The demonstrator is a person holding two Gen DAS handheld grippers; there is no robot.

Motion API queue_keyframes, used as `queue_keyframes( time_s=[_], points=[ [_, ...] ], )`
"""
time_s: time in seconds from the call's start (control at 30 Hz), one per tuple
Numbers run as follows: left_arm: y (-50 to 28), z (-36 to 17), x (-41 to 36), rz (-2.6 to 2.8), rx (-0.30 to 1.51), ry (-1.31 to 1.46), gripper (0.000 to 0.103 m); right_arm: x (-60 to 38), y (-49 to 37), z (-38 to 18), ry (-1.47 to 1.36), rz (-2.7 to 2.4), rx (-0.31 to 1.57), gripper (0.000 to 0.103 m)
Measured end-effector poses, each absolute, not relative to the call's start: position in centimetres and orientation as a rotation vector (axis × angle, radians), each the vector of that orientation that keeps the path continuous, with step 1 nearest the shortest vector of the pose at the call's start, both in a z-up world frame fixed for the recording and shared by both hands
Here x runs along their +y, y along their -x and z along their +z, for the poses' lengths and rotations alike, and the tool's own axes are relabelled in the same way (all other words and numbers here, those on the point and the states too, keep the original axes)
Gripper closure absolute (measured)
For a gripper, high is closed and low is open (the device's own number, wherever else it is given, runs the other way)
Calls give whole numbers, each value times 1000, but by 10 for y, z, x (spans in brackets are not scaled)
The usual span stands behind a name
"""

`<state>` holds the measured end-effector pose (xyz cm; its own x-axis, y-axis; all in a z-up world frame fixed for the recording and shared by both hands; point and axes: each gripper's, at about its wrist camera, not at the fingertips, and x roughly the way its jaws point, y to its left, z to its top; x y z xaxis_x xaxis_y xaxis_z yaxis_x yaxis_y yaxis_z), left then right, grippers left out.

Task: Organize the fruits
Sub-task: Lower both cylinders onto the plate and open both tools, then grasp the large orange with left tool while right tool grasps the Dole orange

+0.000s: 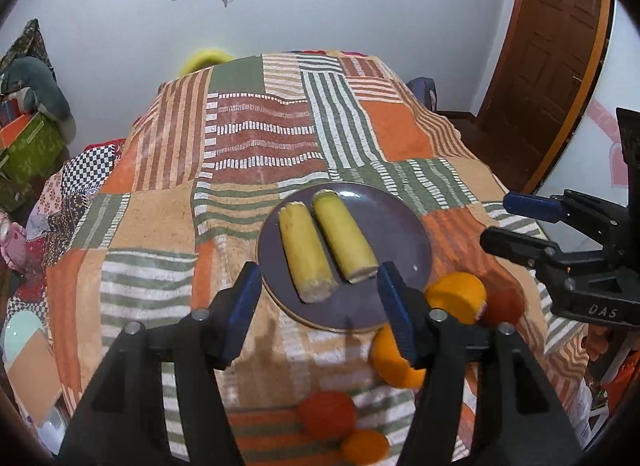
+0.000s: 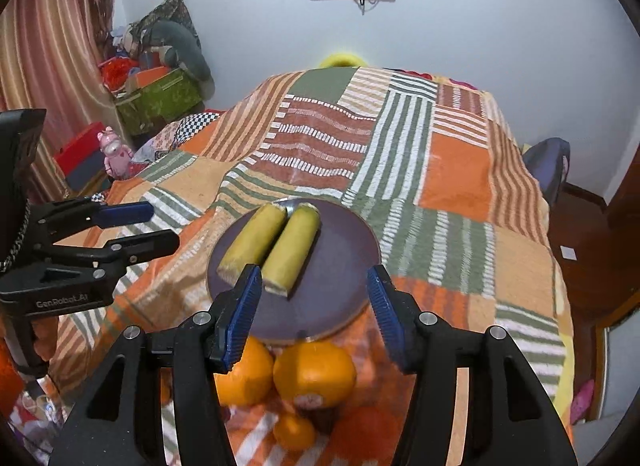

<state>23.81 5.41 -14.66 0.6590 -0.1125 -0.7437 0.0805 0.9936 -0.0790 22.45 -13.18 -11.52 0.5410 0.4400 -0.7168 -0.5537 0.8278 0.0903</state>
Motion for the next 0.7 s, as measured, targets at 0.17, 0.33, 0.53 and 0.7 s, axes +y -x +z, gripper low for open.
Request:
queue_keyframes(
  time_s=[0.17,0.33,0.53,0.7],
  points=[
    [-220,-154,42,-136,870,42,35,-145,-203,-125,117,590,811,39],
    [-211,-167,33,-151,907,38,31,-151,-193,-146,99,590,850,38],
    [-210,-187,25,-192,960,90,30,-151,-202,-176,93,580,927,38],
    [-215,-203,11,-213,992,80,31,-150,-210,-187,95,591,955,38]
  ],
)
